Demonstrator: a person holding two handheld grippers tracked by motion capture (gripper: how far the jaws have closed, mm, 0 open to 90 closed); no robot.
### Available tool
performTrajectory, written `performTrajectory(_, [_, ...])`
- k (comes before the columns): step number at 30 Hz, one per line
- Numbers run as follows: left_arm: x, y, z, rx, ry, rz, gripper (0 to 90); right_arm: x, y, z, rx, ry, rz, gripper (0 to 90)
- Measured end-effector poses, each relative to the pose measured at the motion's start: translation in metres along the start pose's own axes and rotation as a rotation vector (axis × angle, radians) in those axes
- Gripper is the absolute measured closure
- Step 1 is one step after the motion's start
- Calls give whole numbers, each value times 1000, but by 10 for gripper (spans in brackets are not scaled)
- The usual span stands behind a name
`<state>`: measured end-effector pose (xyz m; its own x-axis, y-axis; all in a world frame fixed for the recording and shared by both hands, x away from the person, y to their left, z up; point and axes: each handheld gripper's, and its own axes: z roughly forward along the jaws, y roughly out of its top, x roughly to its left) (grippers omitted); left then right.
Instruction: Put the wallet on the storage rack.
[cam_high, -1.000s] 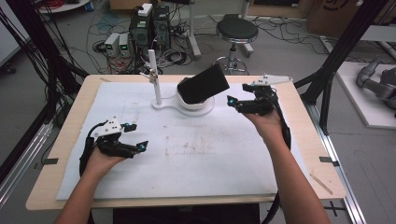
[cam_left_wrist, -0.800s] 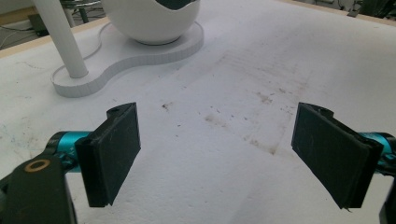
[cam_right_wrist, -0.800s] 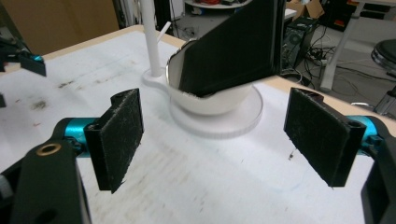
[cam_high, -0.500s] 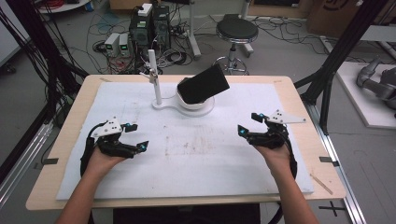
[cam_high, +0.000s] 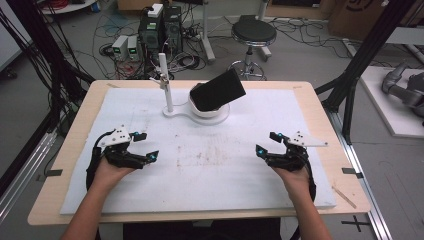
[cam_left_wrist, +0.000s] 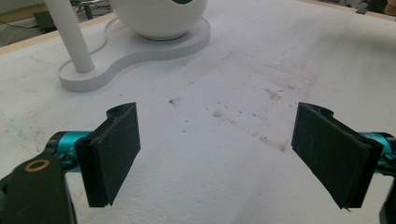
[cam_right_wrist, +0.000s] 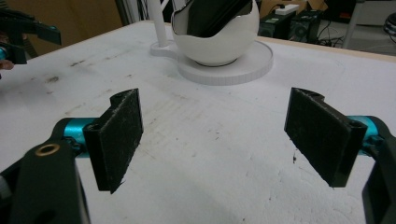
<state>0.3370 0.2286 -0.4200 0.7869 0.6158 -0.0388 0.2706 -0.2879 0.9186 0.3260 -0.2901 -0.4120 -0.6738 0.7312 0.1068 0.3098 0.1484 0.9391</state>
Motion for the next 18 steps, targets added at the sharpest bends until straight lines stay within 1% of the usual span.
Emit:
performTrajectory(2, [1,0,1,-10,-2,-6,155,0,0,0,4,1,-1,198])
performTrajectory(6, [0,0,2,3,2,0,155,-1,0,4,13,3,-14,198])
performTrajectory(7, [-1,0,2,8,4,6,155,0,0,4,22,6,-8,198])
performTrajectory(9, [-2,0,2,0,-2,6,155,2,1,4,21,1,-14,198])
performTrajectory(11, [-2,-1,3,2,-9,5,155,2,1,4,16,0,-18,198])
performTrajectory(15, [-1,-1,4,-9,-14,-2,155,2,0,6,33,-6,-11,198])
performTrajectory(18, [0,-1,3,-4,-14,-1,155,0,0,9,40,-11,-13,198])
